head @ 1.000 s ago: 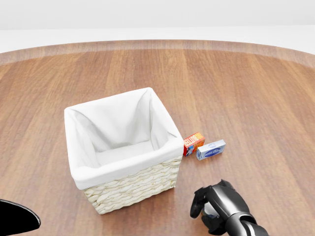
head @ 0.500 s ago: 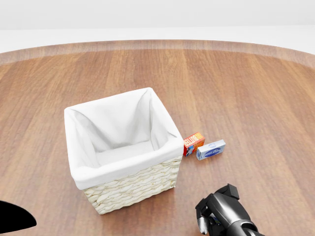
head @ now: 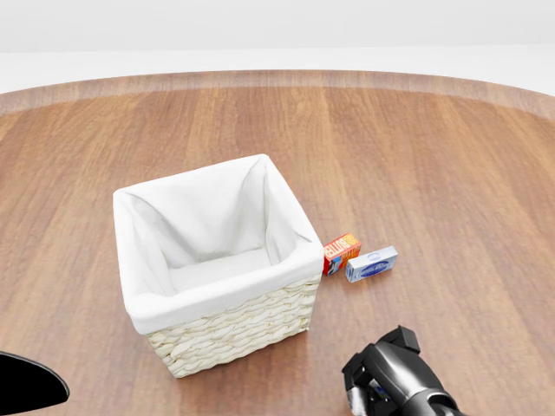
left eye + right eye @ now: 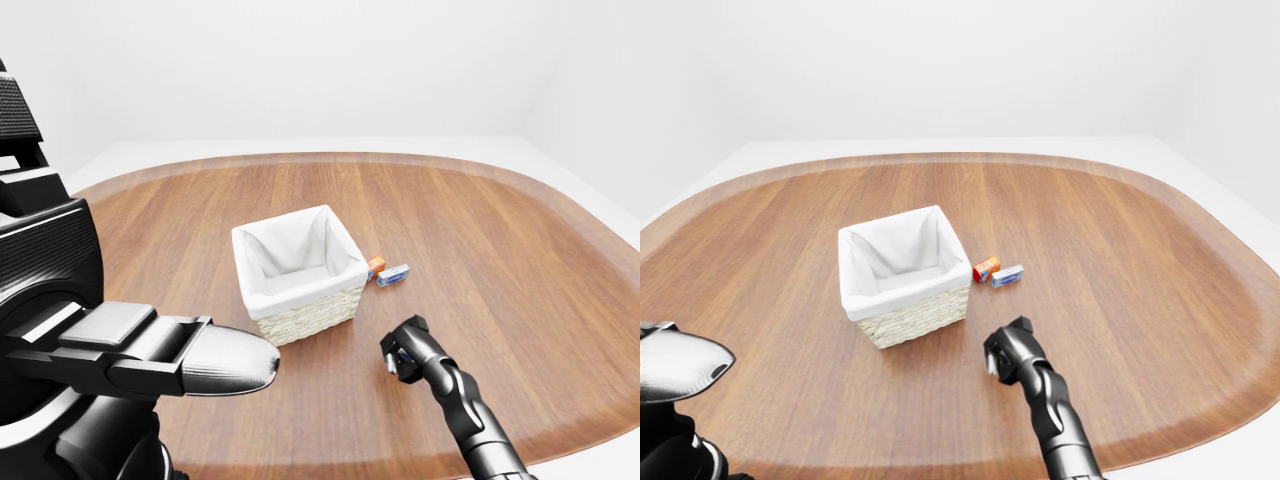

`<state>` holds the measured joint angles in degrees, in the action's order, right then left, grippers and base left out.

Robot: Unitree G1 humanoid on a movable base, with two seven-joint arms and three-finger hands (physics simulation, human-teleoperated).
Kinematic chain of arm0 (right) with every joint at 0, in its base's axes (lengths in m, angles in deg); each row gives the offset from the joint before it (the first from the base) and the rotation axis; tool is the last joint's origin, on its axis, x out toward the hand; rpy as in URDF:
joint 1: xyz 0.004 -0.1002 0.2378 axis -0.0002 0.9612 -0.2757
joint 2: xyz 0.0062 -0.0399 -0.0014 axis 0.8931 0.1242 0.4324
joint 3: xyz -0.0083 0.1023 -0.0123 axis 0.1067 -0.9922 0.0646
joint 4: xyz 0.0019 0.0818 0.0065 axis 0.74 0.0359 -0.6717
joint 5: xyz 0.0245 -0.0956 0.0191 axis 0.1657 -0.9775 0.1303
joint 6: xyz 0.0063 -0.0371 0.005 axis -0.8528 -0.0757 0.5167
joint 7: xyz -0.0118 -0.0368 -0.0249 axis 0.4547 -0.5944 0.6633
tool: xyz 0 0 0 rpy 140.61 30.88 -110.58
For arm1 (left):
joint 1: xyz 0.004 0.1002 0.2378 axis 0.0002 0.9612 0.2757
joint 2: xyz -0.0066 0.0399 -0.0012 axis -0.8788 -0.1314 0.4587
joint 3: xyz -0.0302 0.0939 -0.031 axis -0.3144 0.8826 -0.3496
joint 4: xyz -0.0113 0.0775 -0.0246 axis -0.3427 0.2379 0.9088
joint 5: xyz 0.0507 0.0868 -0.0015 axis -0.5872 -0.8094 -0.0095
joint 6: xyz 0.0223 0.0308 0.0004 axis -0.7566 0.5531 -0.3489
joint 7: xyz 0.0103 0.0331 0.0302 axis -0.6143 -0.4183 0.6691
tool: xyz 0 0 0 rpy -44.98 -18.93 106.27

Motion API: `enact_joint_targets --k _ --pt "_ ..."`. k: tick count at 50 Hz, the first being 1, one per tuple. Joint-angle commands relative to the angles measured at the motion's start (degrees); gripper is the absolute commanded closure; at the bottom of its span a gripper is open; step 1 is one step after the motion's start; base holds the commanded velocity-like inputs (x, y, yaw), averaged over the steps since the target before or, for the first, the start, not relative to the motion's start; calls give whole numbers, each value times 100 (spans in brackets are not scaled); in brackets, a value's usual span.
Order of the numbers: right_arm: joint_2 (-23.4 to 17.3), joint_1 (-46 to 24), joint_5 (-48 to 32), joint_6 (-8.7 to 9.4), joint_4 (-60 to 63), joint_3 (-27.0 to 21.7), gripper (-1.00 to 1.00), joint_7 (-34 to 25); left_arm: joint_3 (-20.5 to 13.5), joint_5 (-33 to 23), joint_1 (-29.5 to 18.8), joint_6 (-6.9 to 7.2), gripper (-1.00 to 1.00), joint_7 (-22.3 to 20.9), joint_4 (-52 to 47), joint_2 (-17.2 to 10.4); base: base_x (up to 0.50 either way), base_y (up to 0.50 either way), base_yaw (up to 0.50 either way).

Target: Pick up the alphabet soup and put it in the basket.

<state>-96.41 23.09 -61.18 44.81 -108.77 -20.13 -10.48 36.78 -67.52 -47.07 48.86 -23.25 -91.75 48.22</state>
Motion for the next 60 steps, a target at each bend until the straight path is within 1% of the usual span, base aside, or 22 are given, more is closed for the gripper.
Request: enact_joint_targets --k 1,2,3,7,10,14,17,18,21,23,24,26,27,36,37,41,44,47,49,51,55,60 --pt "94 159 -26 274 800 -14 96 -398 1 80 -25 0 -100 70 0 -50 0 0 0" --pt "94 160 -24 277 805 -13 96 -400 0 97 -26 0 -100 84 0 -59 0 0 0" --pt "101 226 -27 333 1061 -1 95 -555 7 105 -24 0 -100 98 0 -70 0 0 0" --pt "122 260 -19 435 1329 -24 95 -725 34 12 6 0 -100 32 0 -31 0 0 0" --pt "113 239 -11 461 1416 -44 95 -794 29 -93 3 0 -100 -70 0 24 0 0 0" --pt "97 202 -39 422 1352 -47 96 -753 51 -196 7 0 -100 -143 0 86 0 0 0" --pt "119 157 -46 465 1387 -42 96 -793 51 -220 -13 0 -100 -161 0 99 0 0 0" --pt "133 177 -52 540 1541 -42 95 -898 34 -237 -2 0 -100 -183 0 113 0 0 0" --pt "128 173 -65 590 1697 -58 96 -997 47 -224 -26 0 -100 -164 0 108 0 0 0" --pt "147 86 -47 683 1741 -78 96 -1078 51 -238 5 0 -100 -179 0 119 0 0 0" --pt "138 50 -50 669 1687 -76 95 -1052 47 -260 3 0 -100 -199 0 132 0 0 0" --pt "139 105 -92 703 1818 -57 95 -1120 35 -283 -2 0 -100 -226 0 146 0 0 0" --pt "163 112 -115 808 1972 -67 95 -1192 31 -289 0 0 -100 -231 0 154 0 0 0" --pt "124 -30 -56 817 2389 -208 95 -1497 26 -244 -19 0 -100 -198 0 135 0 0 0" --pt "177 -49 -26 817 2505 -246 95 -1519 32 -245 -9 0 -100 -197 0 130 0 0 0" --pt "137 -48 -30 817 2767 -235 95 -1635 22 -198 -19 0 -100 -164 0 106 0 0 0" --pt "161 -36 -57 817 3199 -233 95 -1918 22 -140 -20 0 -100 -109 0 70 0 0 0" --pt "165 -44 -62 817 3401 -246 95 -2051 19 -109 -30 0 -100 -80 0 53 0 0 0" --pt "165 -19 87 817 3642 -239 95 -2195 16 -38 -51 0 -100 -16 0 6 0 0 0" --pt "187 -99 15 817 3741 -281 95 -2247 20 13 -38 0 -100 29 0 -24 0 0 0" --pt "217 -164 7 817 3970 -268 95 -2438 35 -88 13 0 -100 -59 0 22 0 0 0" --pt "196 -151 35 817 4046 -265 95 -2448 66 -187 39 0 -100 -129 0 65 0 0 0"
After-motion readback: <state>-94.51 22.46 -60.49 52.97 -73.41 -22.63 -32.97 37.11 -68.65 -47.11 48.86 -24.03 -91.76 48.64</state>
